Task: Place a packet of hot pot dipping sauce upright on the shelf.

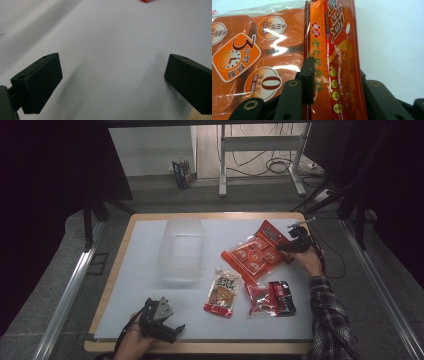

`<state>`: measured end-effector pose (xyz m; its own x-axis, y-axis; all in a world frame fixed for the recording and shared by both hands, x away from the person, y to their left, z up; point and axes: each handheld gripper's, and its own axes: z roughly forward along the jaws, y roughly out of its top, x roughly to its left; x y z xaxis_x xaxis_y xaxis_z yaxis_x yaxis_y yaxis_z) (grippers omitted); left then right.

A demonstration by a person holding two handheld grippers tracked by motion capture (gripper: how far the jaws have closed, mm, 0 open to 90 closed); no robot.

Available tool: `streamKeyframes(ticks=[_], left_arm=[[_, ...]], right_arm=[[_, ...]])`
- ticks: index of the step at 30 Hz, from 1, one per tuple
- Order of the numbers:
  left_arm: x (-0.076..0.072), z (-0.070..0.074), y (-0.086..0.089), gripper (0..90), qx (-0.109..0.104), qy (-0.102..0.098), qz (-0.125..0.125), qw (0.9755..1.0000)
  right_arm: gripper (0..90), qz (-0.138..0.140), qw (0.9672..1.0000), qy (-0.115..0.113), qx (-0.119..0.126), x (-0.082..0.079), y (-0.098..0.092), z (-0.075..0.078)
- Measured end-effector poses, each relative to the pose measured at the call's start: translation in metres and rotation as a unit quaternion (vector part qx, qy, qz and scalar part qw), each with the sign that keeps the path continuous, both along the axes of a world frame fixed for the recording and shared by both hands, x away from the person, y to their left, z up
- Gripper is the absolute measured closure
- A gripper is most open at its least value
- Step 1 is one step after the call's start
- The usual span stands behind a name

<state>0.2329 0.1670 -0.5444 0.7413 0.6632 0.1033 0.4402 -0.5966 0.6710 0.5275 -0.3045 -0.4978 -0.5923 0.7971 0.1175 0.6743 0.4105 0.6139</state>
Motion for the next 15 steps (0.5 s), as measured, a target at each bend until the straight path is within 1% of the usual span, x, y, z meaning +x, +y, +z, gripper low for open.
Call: streamKeyframes(ticks=[6, 7, 8, 10, 12, 13, 15], left_arm=[[0.0002, -0.0001, -0.0001, 1.3, -0.001, 0.001, -0.001, 1.0], [0.0002, -0.0001, -0.0002, 1.3, -0.001, 0.001, -0.001, 1.0], [0.0002, -0.0002, -0.0002, 1.3, -0.001, 0.001, -0.002, 1.0], [0.0002, -0.0002, -0.0003, 1.4, -0.001, 0.001, -0.002, 1.0], [0.0001, -0.0001, -0.0004, 1.4, -0.001, 0.001, -0.002, 1.0], [0.0, -0.0001, -0.0004, 1.4, -0.001, 0.001, -0.002, 1.0], [-0.0001, -0.0001, -0.0005, 1.5, 0.0, 0.0, -0.002, 1.0]], right_arm=[[65.9, -0.002, 1.0, -0.001, 0.006, 0.003, 0.0011, -0.0018], [68.9, -0.001, 1.0, 0.0, 0.006, 0.0033, 0.0019, -0.0018], [68.9, -0.001, 1.0, 0.0, 0.006, 0.0033, 0.0019, -0.0018], [74.4, 0.0, 1.0, 0.003, 0.004, 0.0033, 0.0032, -0.0019], [82.2, -0.008, 0.9999, 0.003, -0.013, 0.0032, 0.0058, -0.0022], [85.5, -0.011, 0.9995, 0.005, -0.028, 0.0034, 0.0075, -0.0028], [88.1, -0.023, 0.9991, 0.006, -0.035, 0.0031, 0.0092, -0.0029]])
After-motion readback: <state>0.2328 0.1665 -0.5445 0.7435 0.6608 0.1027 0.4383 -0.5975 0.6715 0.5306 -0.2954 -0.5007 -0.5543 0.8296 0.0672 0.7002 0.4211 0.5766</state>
